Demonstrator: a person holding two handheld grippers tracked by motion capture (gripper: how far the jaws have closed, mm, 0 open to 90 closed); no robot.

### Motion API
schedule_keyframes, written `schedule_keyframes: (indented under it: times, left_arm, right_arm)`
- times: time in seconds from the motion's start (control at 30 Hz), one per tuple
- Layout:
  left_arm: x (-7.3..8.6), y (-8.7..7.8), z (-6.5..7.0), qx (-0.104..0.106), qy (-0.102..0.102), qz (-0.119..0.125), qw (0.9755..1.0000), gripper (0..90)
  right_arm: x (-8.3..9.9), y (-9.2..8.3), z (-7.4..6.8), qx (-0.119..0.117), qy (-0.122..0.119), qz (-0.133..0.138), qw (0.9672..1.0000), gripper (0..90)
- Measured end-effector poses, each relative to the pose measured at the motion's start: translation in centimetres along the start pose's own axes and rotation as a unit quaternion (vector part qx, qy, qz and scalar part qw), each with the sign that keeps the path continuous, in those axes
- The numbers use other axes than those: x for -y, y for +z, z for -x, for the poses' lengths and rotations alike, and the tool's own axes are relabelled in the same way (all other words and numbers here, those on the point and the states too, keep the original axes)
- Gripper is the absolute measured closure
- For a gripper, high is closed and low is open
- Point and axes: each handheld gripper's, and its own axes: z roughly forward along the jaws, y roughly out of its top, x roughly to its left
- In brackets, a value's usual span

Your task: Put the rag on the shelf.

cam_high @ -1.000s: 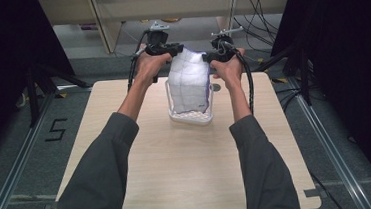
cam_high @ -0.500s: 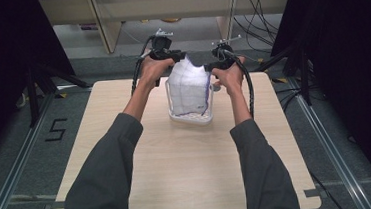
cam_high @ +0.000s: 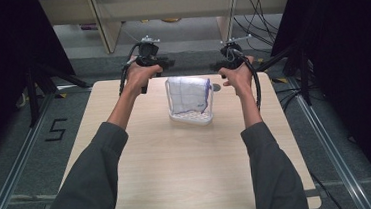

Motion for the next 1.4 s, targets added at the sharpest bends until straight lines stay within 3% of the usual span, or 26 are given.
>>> schedule_keyframes:
  times: [0.13,0.2,0.23,0.27,0.3,0.4,0.53,0.6,0.7,0.77,0.93,1.03,1.07,1.13,1.2,1.23,1.27,1.4]
  left_arm:
    - [0.6,-0.6,-0.2,0.003,0.0,-0.003,1.0,63.7]
    - [0.7,-1.0,-0.3,0.0,0.011,-0.012,0.9999,62.4]
    - [0.8,-1.1,-0.3,-0.002,0.011,-0.011,0.9999,62.1]
    - [0.8,-1.3,-0.2,0.002,0.009,-0.006,0.9999,62.1]
    - [0.8,-1.5,-0.1,0.002,0.007,-0.001,1.0,62.1]
    - [0.9,-2.2,0.0,0.001,0.016,-0.004,0.9999,62.0]
    - [1.6,-2.9,0.0,0.006,0.005,-0.003,1.0,61.4]
    - [1.9,-3.2,0.1,0.003,0.013,-0.011,0.9999,61.3]
    - [2.2,-3.4,0.1,0.01,0.0,0.001,0.9999,60.9]
    - [2.5,-3.6,-0.1,0.006,0.007,-0.006,0.9999,60.8]
    - [3.1,-4.1,0.0,0.008,-0.002,0.0,1.0,60.2]
    - [3.6,-4.5,0.0,0.016,0.003,-0.013,0.9998,58.7]
    - [3.9,-4.6,0.1,0.015,-0.001,-0.007,0.9999,58.8]
    - [4.4,-4.9,0.3,0.02,-0.004,-0.001,0.9998,58.9]
    - [4.8,-5.1,0.4,0.021,-0.003,-0.002,0.9998,59.0]
    - [5.0,-5.2,0.4,0.024,0.0,-0.004,0.9997,59.0]
    - [5.1,-5.3,0.4,0.021,0.008,-0.009,0.9997,59.0]
    - [5.8,-5.9,0.5,0.029,0.006,-0.004,0.9996,59.1]
  right_arm:
    - [0.2,-0.7,-0.2,-0.003,-0.007,-0.001,1.0,60.5]
    - [0.2,-1.0,-0.5,-0.008,-0.008,0.0,0.9999,60.5]
    - [0.2,-1.1,-0.3,-0.015,-0.027,0.012,0.9994,60.6]
    - [0.2,-1.3,-0.5,-0.015,-0.021,0.004,0.9997,60.6]
    - [0.2,-1.4,-0.5,-0.017,-0.032,0.015,0.9993,60.6]
    - [0.3,-1.8,-0.6,-0.017,-0.041,0.014,0.9989,60.5]
    - [0.4,-2.4,-0.8,-0.031,-0.038,0.02,0.9986,59.9]
    - [0.5,-2.6,-0.9,-0.034,-0.042,0.019,0.9984,59.9]
    - [0.7,-3.0,-1.0,-0.035,-0.04,0.017,0.9984,59.5]
    - [0.8,-3.1,-0.9,-0.031,-0.047,0.017,0.9983,58.9]
    - [1.0,-3.7,-1.0,-0.034,-0.05,0.02,0.998,58.6]
    - [1.3,-4.1,-1.3,-0.036,-0.045,0.017,0.9982,58.4]
    - [1.4,-4.0,-1.1,-0.037,-0.056,0.024,0.9975,58.5]
    - [1.6,-4.1,-1.2,-0.043,-0.054,0.021,0.9974,58.4]
    - [1.9,-4.2,-1.3,-0.046,-0.048,0.022,0.9975,58.2]
    - [2.0,-4.2,-1.2,-0.047,-0.062,0.019,0.9968,58.1]
    - [2.1,-4.4,-1.3,-0.043,-0.053,0.015,0.9976,58.1]
    - [2.5,-4.6,-1.4,-0.046,-0.064,0.019,0.9967,58.0]
